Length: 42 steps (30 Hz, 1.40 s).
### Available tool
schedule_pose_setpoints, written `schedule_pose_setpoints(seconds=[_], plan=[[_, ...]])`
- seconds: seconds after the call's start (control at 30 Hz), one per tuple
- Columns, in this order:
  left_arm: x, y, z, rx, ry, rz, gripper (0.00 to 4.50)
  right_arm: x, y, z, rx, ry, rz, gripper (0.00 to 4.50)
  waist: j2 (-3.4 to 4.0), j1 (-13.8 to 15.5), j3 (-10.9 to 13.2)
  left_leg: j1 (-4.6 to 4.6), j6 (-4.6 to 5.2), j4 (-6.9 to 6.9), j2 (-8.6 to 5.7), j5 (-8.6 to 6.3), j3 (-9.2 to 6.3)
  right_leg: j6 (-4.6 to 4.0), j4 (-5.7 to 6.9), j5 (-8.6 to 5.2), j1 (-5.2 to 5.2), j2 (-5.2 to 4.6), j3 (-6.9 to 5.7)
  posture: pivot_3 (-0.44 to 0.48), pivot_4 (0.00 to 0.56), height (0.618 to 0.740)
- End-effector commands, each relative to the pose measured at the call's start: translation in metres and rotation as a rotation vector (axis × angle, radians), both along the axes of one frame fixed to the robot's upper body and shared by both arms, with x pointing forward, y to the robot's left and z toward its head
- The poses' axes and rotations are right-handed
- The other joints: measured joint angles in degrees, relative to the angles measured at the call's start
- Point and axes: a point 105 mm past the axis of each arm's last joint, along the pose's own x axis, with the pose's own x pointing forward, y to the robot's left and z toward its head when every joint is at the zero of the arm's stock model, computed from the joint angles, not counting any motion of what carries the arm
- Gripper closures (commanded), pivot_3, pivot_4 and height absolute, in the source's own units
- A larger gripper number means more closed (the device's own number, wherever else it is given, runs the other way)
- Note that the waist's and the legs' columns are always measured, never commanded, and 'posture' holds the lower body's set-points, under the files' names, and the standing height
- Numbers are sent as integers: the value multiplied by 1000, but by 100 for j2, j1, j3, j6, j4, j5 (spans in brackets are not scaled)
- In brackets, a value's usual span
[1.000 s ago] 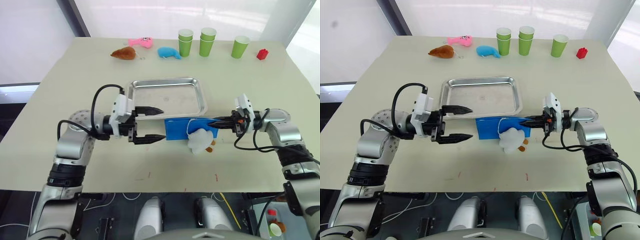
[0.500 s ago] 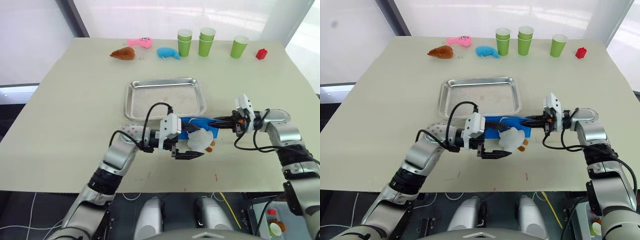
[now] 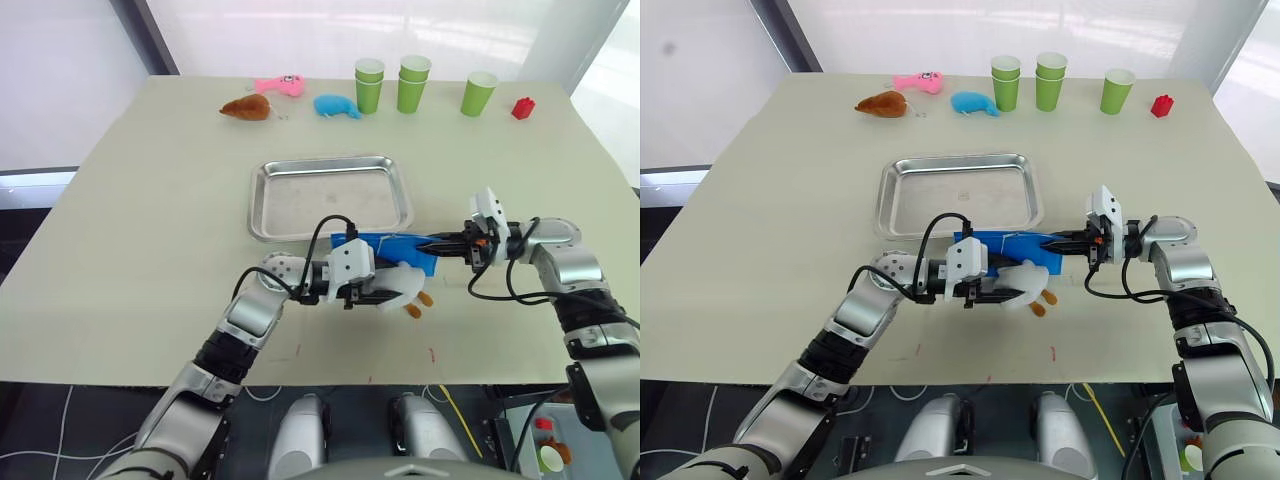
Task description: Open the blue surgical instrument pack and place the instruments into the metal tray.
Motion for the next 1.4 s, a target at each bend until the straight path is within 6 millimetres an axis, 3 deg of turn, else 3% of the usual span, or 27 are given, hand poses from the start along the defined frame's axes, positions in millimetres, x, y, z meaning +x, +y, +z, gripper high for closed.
schedule_pose_setpoints(seconds=[0.03,0.1,0.27,0.47,0.67,1.07,1.4], plan=[[-4,3,9,-50,-7,-19,3791,3,-4,11,4,-53,-14,4500,0,0,0,0,0,0,0,0,0,0,0,0,0,0,0,0,150,740],[-4,5,15,-74,-5,-18,4453,3,-4,10,2,-53,-14,4500,0,-1,0,0,0,0,0,0,0,0,0,0,0,0,0,0,150,740],[-8,16,34,-146,-19,-46,4490,3,-5,11,-2,-55,-14,4500,0,-1,0,0,0,0,0,0,-1,0,0,0,0,0,0,0,150,740],[-6,56,50,-117,-36,-6,4490,3,-6,11,-5,-57,-14,4500,1,-8,0,1,0,0,1,0,-1,0,1,0,0,0,0,0,150,740],[-6,98,48,-39,18,69,4490,4,-7,9,-8,-57,-15,4500,2,-15,2,1,0,0,2,0,1,0,1,0,-1,0,0,0,150,740],[-1,156,44,15,63,255,4490,2,-6,9,-7,-65,-1,4500,3,-15,2,2,0,0,4,0,5,-1,4,-1,-2,-1,-2,0,150,740],[-5,175,33,46,115,317,4490,-1,-2,10,-6,-90,26,4500,6,-22,4,3,0,-1,5,0,9,-2,7,-1,-3,-1,-1,0,150,740]])
